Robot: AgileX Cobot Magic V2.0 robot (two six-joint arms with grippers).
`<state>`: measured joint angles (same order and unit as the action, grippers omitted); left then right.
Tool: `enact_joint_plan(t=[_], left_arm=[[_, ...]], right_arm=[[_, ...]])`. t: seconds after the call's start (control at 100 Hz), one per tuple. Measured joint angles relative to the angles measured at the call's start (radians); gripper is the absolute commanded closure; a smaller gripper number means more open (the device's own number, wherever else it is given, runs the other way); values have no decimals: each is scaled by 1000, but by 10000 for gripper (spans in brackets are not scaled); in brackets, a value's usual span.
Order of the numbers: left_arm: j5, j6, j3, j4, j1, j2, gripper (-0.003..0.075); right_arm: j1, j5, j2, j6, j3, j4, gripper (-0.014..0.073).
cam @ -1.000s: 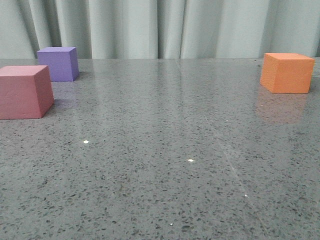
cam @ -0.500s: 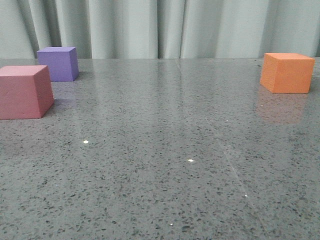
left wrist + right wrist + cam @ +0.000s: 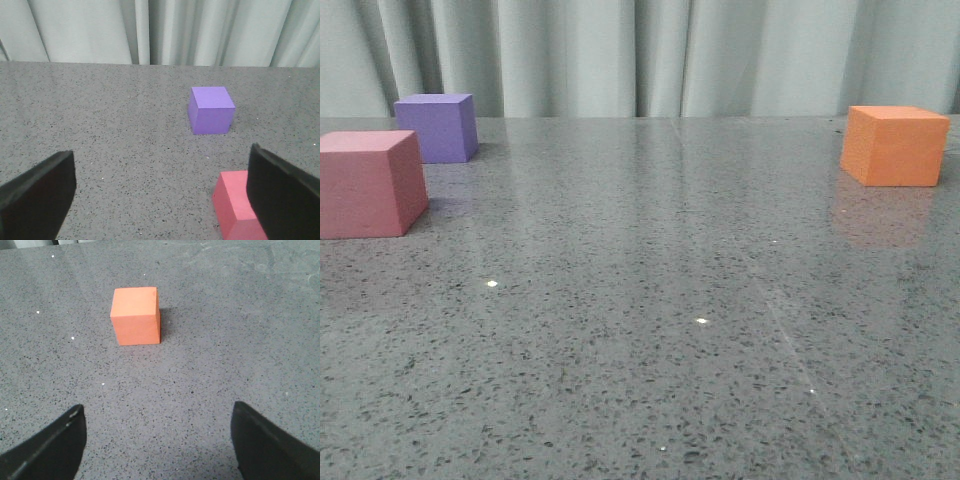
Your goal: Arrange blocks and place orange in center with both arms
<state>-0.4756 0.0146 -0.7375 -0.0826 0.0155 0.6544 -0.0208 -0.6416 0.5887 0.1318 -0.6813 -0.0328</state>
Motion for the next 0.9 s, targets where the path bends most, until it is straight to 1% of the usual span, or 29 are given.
enact_joint_plan(t=[0.25, 0.38, 0.55, 0.9], left_arm=[[2, 0, 0, 0, 0, 0, 92], [9, 0, 0, 0, 0, 0, 94], [18, 0, 0, 0, 0, 0, 94], [18, 0, 0, 0, 0, 0, 94]], right_arm=[[0, 5, 4, 0, -2, -11, -8], [0, 0, 70, 0, -49, -15, -8], [0, -59, 245, 0, -212, -17, -8], [0, -285, 696, 0, -644, -36, -8]])
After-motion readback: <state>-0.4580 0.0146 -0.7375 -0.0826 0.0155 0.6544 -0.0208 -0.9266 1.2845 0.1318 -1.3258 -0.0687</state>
